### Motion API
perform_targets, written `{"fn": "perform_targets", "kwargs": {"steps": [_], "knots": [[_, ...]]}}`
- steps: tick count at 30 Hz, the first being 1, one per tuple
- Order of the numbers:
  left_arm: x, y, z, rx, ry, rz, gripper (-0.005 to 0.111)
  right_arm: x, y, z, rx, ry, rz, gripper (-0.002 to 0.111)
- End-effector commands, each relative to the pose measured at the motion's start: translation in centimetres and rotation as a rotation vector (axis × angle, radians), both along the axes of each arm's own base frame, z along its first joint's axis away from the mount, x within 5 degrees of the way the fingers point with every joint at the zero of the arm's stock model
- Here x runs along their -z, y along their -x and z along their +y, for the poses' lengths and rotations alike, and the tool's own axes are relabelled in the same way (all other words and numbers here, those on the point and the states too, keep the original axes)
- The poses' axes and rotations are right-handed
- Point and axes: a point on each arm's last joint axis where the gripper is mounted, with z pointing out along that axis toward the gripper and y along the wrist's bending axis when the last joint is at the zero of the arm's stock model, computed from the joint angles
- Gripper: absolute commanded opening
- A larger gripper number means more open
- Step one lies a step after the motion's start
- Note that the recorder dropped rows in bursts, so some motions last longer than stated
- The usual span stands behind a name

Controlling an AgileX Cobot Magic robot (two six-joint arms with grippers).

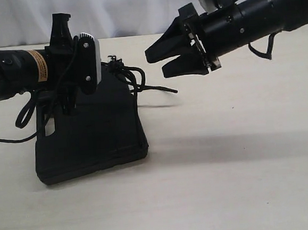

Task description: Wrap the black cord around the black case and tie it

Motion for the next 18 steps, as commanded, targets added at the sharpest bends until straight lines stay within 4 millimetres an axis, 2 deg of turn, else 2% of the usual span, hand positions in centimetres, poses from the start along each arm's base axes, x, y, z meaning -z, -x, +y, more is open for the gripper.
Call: {"fn": "perform_targets", "kwargs": {"steps": [1,4,7,12,18], "knots": [[-0.4,0.0,-0.3,0.008,0.042,-0.023,0.000,1.0,2.9,0.5,-0.054,0.040,0.047,0.064],[-0.4,0.0,-0.3,0.008,0.042,-0.023,0.000,3.4,4.4,1.5,-0.035,0.094,0.085,0.061],[-0.5,0.0,-0.3,0.010,0.044,-0.025,0.000,4.8,5.2,3.5,-0.065,0.161,0.017,0.058],[-0.4,0.0,-0.3,0.007,0.040,-0.021,0.000,5.3,4.5,6.0,-0.007,0.248,-0.132,0.057],[-0.4,0.0,-0.3,0.007,0.040,-0.021,0.000,5.5,3.3,7.3,0.045,0.299,-0.242,0.057]]}}
